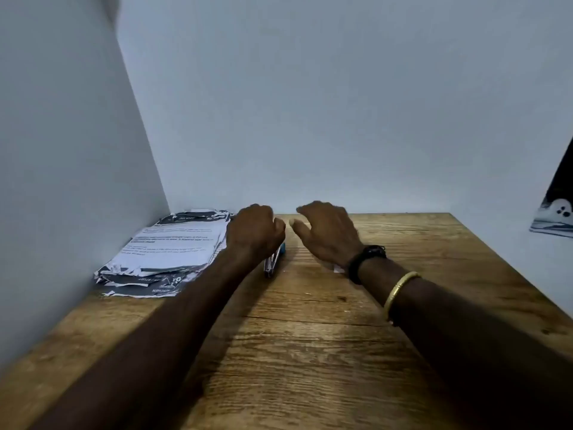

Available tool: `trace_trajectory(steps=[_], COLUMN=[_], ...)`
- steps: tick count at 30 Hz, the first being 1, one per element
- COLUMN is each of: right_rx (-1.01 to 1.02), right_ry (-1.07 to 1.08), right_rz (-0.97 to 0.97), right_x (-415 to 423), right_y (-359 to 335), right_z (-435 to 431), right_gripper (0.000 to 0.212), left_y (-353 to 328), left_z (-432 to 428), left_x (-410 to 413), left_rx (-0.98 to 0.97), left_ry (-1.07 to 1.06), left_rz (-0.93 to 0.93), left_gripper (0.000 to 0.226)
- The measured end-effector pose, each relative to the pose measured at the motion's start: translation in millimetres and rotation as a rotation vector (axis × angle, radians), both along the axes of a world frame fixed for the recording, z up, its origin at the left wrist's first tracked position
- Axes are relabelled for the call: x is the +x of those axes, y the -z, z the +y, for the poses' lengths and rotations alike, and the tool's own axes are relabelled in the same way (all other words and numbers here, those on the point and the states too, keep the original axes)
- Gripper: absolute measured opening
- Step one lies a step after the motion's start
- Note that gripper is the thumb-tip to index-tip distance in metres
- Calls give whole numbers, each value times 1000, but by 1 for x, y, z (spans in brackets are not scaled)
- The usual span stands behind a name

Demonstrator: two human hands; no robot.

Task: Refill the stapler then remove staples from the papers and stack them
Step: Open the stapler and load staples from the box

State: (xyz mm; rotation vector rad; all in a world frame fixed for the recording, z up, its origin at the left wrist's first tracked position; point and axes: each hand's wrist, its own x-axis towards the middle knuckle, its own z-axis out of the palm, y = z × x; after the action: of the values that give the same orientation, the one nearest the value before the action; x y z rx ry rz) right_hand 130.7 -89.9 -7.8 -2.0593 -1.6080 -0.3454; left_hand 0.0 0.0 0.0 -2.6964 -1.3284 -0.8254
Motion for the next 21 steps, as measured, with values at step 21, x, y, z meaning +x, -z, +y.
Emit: trace_trajectory(steps=[21], right_rx=[-16], right_ry=[-192], right_rz=[597], right_x=[3], right_y=[36], right_z=[1], right_gripper=[38], left_y=[44], left_z=[-9], left_x=[-15], left_rx=[-520], left_ry=[291], left_rz=[-494], left_gripper=[25])
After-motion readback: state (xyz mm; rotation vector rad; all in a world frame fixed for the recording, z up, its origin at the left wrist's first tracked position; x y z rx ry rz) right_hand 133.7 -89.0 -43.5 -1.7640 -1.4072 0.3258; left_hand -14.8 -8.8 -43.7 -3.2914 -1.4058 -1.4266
